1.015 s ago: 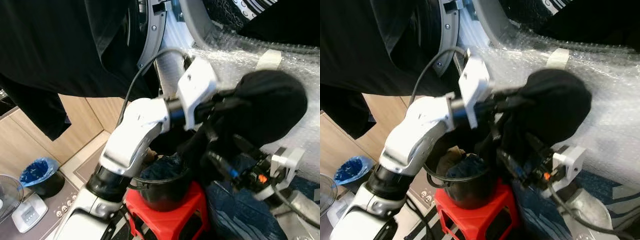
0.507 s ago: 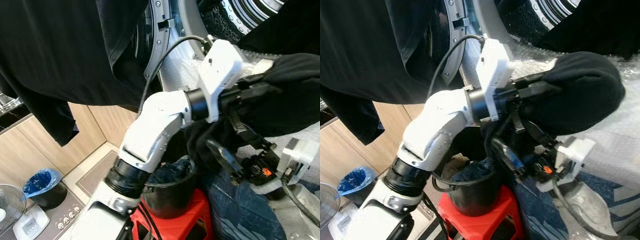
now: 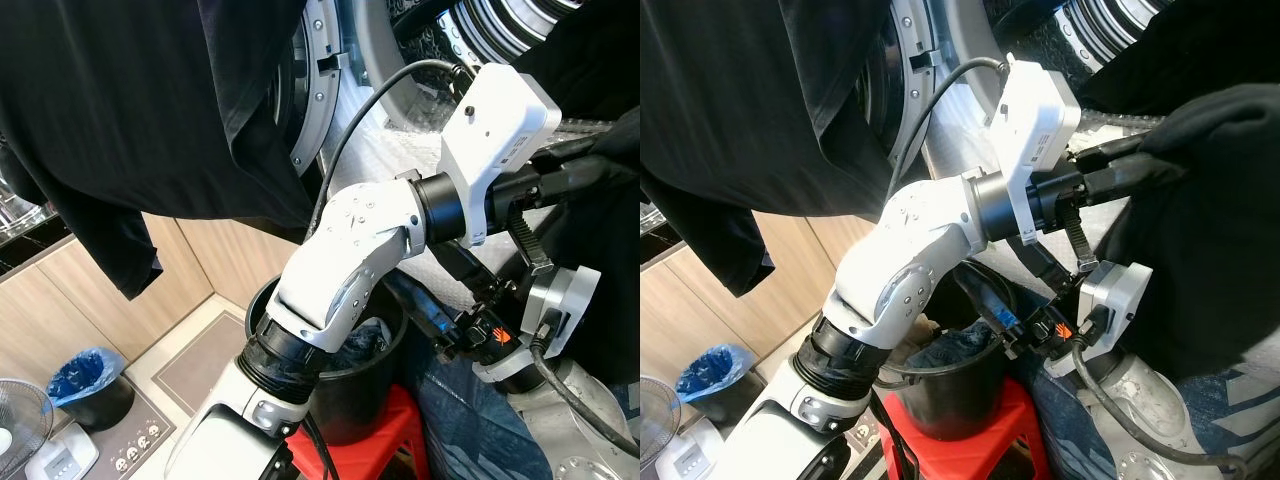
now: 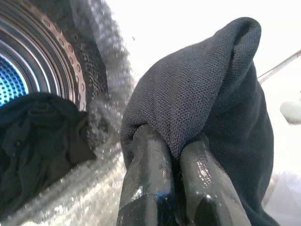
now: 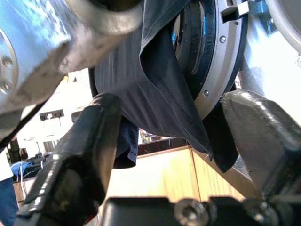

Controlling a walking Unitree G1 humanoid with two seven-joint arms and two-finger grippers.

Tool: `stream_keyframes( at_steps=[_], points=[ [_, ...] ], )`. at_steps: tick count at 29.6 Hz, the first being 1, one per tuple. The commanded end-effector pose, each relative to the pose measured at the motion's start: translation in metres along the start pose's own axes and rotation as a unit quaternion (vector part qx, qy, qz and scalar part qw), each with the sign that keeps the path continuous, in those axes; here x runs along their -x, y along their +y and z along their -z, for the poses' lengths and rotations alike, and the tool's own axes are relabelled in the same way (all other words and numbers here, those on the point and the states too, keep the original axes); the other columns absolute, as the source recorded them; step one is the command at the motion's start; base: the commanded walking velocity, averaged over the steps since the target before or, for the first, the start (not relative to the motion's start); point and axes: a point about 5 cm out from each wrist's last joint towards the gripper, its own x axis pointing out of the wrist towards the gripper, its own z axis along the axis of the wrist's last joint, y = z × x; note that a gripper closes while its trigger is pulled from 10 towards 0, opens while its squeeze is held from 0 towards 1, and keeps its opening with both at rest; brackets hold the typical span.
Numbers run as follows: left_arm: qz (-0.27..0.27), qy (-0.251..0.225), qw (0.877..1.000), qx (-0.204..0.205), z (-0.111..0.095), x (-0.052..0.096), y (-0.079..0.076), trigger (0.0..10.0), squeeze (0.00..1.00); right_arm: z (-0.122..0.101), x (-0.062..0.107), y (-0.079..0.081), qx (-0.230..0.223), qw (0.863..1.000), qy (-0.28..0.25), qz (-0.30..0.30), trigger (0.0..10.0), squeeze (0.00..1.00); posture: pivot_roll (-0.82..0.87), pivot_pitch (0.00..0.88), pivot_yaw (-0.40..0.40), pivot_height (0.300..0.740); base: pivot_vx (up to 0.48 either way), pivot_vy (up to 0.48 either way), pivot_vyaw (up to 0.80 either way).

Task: Clothes washing

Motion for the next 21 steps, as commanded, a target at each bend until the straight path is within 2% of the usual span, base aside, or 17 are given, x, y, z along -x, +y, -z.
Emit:
stream_keyframes(
  at_steps=[1,2,4,5,6,7,9,12,14,19,21],
  points=[
    [-0.012,-0.033,0.999,-0.021,-0.018,0.002,0.005,10.0,0.0,-0.002,-0.002,-0.001,0.005,1.0,0.002,-0.008,0.0,0.0,-0.15,0.0,0.177,0.74,0.0,0.0,0.0],
    [-0.016,-0.033,0.999,-0.024,-0.018,0.003,0.006,10.0,0.0,-0.003,-0.001,-0.002,0.006,1.0,0.004,-0.013,1.5,0.0,-0.15,0.0,0.174,0.74,0.0,0.0,0.0],
    [-0.02,-0.031,0.999,-0.025,-0.018,0.004,0.007,10.0,0.0,-0.004,0.001,-0.003,0.006,1.0,0.01,-0.021,2.9,0.0,-0.14,0.0,0.173,0.74,0.0,0.0,0.0],
    [-0.024,-0.026,0.999,-0.029,-0.016,0.005,0.009,10.0,0.0,-0.005,0.004,-0.003,0.009,0.999,0.019,-0.027,9.4,0.0,-0.14,0.0,0.171,0.74,0.0,0.0,0.0],
    [-0.026,-0.022,0.999,-0.031,-0.015,0.006,0.01,10.0,0.0,-0.005,0.006,-0.004,0.006,0.999,0.029,-0.028,10.0,0.44,-0.14,0.0,0.17,0.74,0.0,0.0,0.0],
    [-0.027,-0.017,0.999,-0.035,-0.014,0.008,0.012,10.0,0.0,-0.005,0.011,-0.005,0.003,0.998,0.047,-0.031,10.0,1.0,-0.14,0.0,0.169,0.74,0.0,0.0,0.0],
    [-0.026,-0.011,0.999,-0.042,-0.014,0.012,0.014,10.0,0.0,-0.004,0.022,-0.009,0.017,0.996,0.085,-0.036,10.0,1.0,-0.14,0.001,0.164,0.74,0.0,0.0,0.0],
    [-0.026,-0.007,0.999,-0.045,-0.014,0.015,0.016,10.0,0.0,-0.005,0.027,-0.015,0.028,0.995,0.095,-0.026,10.0,1.0,-0.14,0.007,0.159,0.74,0.0,0.0,0.0],
    [-0.026,0.003,0.998,-0.052,-0.014,0.022,0.018,10.0,0.0,-0.009,0.035,-0.026,0.054,0.992,0.111,-0.01,10.0,1.0,-0.13,0.011,0.154,0.74,0.0,0.0,0.0],
    [-0.03,0.016,0.998,-0.061,-0.014,0.033,0.02,10.0,0.0,-0.012,0.047,-0.037,0.066,0.989,0.129,-0.002,10.0,1.0,-0.12,0.019,0.143,0.74,0.0,0.0,0.0],
    [-0.037,0.029,0.997,-0.061,-0.011,0.043,0.021,10.0,0.0,-0.016,0.06,-0.049,0.071,0.987,0.141,0.009,10.0,1.0,-0.12,0.027,0.129,0.74,0.0,0.0,0.0]
  ],
)
